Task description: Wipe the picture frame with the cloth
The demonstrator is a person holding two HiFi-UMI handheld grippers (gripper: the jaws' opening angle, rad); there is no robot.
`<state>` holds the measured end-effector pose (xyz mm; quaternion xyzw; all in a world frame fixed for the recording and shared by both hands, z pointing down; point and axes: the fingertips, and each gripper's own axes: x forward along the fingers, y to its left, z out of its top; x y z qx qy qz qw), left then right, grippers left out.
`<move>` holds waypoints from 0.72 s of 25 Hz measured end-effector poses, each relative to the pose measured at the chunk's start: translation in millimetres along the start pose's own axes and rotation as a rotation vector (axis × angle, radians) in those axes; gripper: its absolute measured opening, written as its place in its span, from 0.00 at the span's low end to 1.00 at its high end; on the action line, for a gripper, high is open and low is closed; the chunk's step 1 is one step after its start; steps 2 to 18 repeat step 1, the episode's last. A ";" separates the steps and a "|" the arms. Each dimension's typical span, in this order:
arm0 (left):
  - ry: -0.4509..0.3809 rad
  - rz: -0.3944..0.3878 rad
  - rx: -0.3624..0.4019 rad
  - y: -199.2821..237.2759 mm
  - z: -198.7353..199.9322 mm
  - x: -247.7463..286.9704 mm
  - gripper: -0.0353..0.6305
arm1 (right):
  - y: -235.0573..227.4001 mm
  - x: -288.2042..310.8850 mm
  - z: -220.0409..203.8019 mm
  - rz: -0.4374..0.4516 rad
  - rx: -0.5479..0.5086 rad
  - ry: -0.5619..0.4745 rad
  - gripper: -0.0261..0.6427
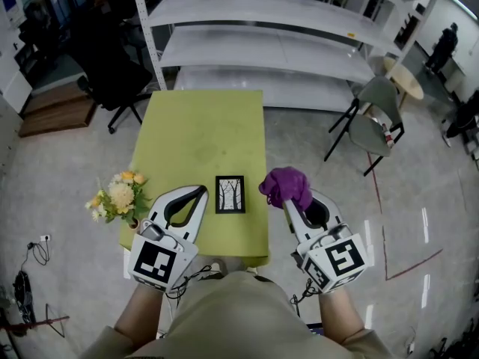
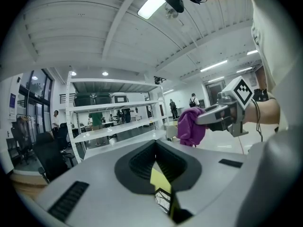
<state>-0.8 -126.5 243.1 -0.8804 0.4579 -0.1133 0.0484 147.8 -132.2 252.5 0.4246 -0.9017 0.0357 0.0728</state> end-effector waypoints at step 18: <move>-0.001 0.001 0.001 -0.2 0.4 0.0 0.06 | 0.0 0.0 0.0 -0.001 -0.007 0.000 0.15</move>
